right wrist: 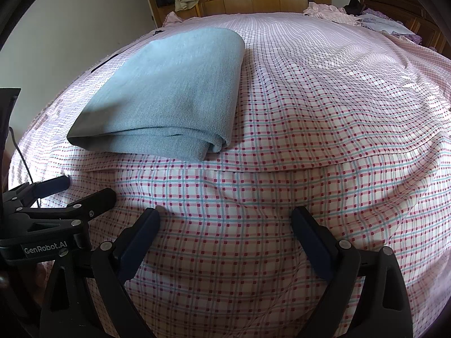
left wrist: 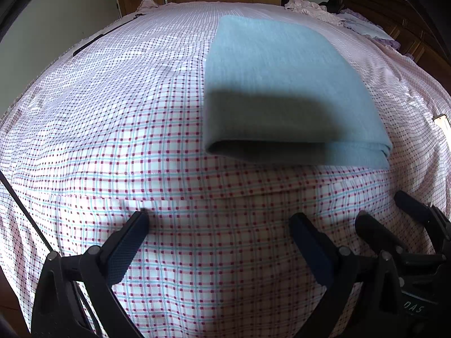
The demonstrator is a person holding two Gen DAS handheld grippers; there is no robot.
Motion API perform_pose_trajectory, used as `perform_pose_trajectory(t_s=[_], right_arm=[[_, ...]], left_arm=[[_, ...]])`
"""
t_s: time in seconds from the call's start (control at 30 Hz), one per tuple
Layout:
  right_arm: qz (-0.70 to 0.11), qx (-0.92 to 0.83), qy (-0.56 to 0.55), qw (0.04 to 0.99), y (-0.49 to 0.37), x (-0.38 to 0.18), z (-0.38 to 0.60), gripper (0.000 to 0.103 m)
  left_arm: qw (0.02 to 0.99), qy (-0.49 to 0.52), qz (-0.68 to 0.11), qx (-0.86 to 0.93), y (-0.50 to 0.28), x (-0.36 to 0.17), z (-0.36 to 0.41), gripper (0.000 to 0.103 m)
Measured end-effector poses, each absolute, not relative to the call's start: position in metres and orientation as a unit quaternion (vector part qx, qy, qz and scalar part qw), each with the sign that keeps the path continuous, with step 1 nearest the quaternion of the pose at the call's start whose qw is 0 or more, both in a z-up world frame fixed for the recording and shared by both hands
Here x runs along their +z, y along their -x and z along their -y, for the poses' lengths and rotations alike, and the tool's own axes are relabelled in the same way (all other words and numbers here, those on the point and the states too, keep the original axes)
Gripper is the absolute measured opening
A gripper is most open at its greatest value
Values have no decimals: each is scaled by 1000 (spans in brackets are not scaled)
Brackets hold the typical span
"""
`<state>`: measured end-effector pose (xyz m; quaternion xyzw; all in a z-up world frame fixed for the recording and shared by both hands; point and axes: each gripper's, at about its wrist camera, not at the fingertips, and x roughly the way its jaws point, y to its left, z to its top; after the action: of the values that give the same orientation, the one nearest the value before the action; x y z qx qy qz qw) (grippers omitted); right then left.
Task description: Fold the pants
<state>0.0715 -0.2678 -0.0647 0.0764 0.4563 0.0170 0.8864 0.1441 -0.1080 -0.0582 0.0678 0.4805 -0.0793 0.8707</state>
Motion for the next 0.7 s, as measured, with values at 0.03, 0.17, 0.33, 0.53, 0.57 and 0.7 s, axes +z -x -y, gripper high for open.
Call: perform_pose_trajectory(t_s=[0.03, 0.17, 0.33, 0.53, 0.57, 0.7], right_arm=[[-456, 17, -76, 886, -72, -65, 267, 91], [-456, 17, -76, 887, -72, -65, 267, 91], [-456, 16, -77, 887, -71, -65, 266, 91], [-456, 16, -77, 887, -71, -65, 266, 91], [-456, 16, -77, 887, -71, -65, 267, 91], [-455, 16, -77, 887, -70, -65, 266, 91]], left_arm=[[871, -68, -481, -79, -144, -58, 108, 102], [871, -68, -481, -80, -144, -58, 108, 102], [871, -68, -481, -80, -144, -58, 107, 102], [870, -68, -481, -80, -144, -58, 107, 102], [870, -68, -481, -80, -144, -58, 107, 102], [870, -68, -481, -81, -144, -58, 107, 102]])
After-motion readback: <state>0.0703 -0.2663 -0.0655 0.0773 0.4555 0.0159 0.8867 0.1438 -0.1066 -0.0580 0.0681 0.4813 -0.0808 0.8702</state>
